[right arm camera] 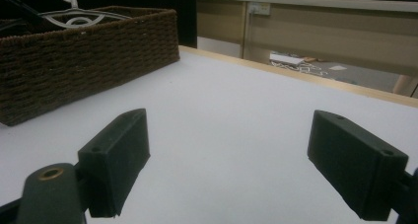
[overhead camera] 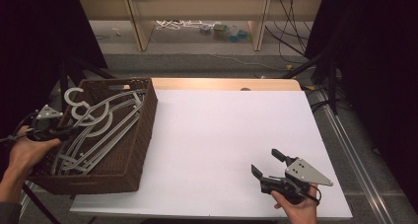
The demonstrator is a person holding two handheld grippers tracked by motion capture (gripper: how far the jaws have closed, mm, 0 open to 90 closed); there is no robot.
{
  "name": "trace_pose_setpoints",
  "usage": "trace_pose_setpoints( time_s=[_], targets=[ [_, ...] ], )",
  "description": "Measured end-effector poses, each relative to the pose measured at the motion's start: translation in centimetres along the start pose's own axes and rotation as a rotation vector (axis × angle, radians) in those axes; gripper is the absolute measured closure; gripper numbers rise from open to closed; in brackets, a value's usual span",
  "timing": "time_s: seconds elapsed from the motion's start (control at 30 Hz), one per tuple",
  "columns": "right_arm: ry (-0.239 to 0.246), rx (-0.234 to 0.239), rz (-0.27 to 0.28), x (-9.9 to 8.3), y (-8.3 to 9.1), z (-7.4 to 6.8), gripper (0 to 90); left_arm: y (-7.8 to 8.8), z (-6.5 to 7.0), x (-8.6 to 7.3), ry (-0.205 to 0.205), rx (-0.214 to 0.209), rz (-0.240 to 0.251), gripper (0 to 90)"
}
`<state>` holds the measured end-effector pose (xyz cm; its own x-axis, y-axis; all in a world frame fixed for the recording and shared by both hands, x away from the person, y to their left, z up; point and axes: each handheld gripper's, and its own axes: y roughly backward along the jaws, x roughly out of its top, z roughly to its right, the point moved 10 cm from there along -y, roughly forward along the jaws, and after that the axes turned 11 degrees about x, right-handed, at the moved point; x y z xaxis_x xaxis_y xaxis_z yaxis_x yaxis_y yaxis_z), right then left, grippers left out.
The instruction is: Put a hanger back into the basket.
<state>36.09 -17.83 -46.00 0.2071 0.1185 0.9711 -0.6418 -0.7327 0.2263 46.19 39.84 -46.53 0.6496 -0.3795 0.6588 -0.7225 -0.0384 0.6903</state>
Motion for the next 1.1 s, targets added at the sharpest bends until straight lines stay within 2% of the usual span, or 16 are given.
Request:
trace_pose_setpoints(
  time_s=[0.03, 0.2, 0.3, 0.33, 0.4, 0.47, 0.5, 0.53, 0.57, 0.63, 0.7, 0.87, 0.93, 1.0, 1.07, 1.1],
  targets=[
    [0.0, 0.0, 0.0, 0.0, 0.0, 0.0, 17.0, -0.2, 0.2, -0.1, 0.01, -0.008, -0.005, 81.5],
    [0.003, -0.004, -0.005, 0.0, 0.1, 0.0, 17.0, -0.6, 0.3, -0.7, -0.001, -0.002, -0.042, 80.9],
    [0.004, -0.002, -0.017, -0.1, 0.1, 0.1, 17.0, -0.7, 0.6, -0.9, -0.023, -0.014, -0.065, 80.2],
    [0.0, -0.002, -0.005, 0.0, 0.0, 0.1, 17.0, -0.7, 0.6, -1.0, -0.03, -0.011, -0.07, 79.9],
    [-0.001, 0.001, 0.0, 0.0, 0.0, 0.0, 17.0, -0.8, 0.5, -1.0, -0.029, -0.01, -0.074, 79.8],
    [-0.001, 0.002, -0.001, 0.0, 0.0, 0.0, 17.0, -0.9, 0.6, -0.8, -0.006, -0.005, -0.065, 78.7],
    [-0.002, 0.001, -0.002, 0.0, 0.0, 0.0, 17.0, -0.7, 0.4, -0.8, -0.015, -0.006, -0.072, 77.4],
    [-0.001, 0.0, -0.002, 0.0, 0.0, 0.0, 17.0, -0.7, 0.5, -0.6, 0.018, -0.008, -0.059, 74.2],
    [0.0, 0.0, 0.0, 0.0, 0.0, 0.0, 17.0, -0.6, 0.5, -0.4, 0.029, -0.021, -0.049, 72.4],
    [0.0, 0.003, -0.009, -0.1, 0.1, 0.0, 17.0, -0.3, 0.4, -0.1, 0.023, -0.021, -0.04, 71.5],
    [-0.001, 0.003, -0.009, -0.1, 0.1, 0.0, 17.0, 0.0, 0.5, 0.3, 0.04, -0.026, -0.021, 69.9],
    [0.001, 0.0, 0.002, 0.0, 0.0, 0.0, 17.0, 0.7, 0.7, 1.0, 0.052, -0.033, 0.007, 61.8],
    [0.003, -0.001, -0.012, -0.1, 0.1, 0.1, 17.0, 1.0, 0.9, 1.4, 0.065, -0.031, 0.023, 57.3],
    [0.006, -0.007, -0.015, -0.1, 0.2, 0.1, 17.0, 1.4, 1.0, 1.9, 0.083, -0.039, 0.047, 52.9],
    [0.005, -0.004, -0.013, -0.1, 0.1, 0.1, 17.0, 1.8, 1.6, 2.8, 0.165, -0.084, 0.1, 47.3],
    [0.001, 0.0, -0.012, -0.1, 0.1, 0.1, 17.0, 2.0, 1.8, 3.5, 0.211, -0.084, 0.138, 46.2]
  ],
)
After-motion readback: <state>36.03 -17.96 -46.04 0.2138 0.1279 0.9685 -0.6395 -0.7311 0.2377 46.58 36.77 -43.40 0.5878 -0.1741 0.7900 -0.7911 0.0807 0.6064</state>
